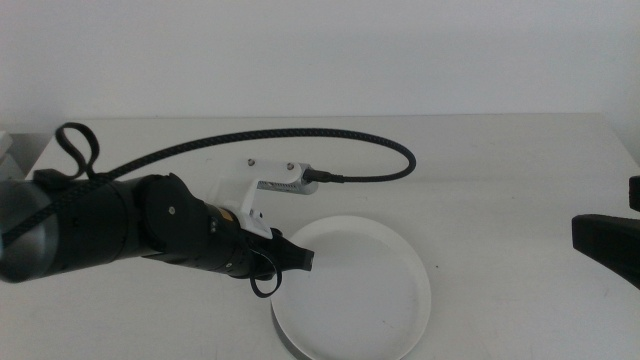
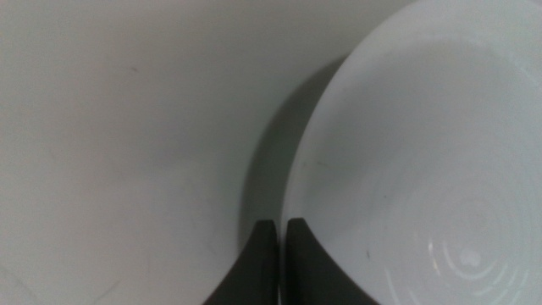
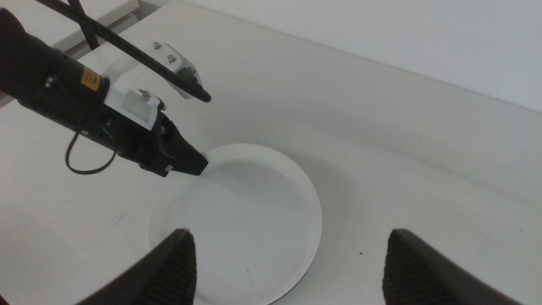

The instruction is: Stack the three bowls on top of each other.

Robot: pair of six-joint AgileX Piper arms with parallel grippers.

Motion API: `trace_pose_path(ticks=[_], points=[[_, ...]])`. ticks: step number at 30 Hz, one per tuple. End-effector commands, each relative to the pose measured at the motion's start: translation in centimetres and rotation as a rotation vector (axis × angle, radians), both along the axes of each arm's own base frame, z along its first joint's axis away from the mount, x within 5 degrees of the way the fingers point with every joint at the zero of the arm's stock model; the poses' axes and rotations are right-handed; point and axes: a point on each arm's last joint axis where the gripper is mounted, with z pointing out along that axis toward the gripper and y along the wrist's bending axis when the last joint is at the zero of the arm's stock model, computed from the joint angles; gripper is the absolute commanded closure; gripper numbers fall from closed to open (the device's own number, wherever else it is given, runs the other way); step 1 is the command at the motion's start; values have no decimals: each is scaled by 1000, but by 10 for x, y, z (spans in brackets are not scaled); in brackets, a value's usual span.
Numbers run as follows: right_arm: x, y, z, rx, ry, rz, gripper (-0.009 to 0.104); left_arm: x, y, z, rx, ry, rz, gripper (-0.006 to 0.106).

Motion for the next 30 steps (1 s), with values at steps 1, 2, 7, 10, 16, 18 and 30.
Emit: trace_pose_path(ticks=[1, 2, 7, 10, 16, 18, 30], points=[[2, -1, 13, 41, -85, -19, 39, 5, -3, 16, -54, -72, 42, 95], [2, -1, 13, 41, -85, -19, 39, 5, -3, 16, -52, -72, 41, 91], [2, -1, 13, 41, -85, -19, 39, 4, -2, 19, -50, -77, 31, 54], [2, -1, 13, 41, -85, -19, 39, -1, 0, 28, -49, -86, 4, 28], [2, -1, 13, 41, -85, -19, 39, -16, 18, 73, -49, -219, -36, 11], [2, -1, 13, 41, -85, -19, 39, -21, 31, 89, -55, -232, -25, 11], [2, -1, 13, 41, -85, -19, 39, -66, 98, 172, 58, -351, 9, 11]])
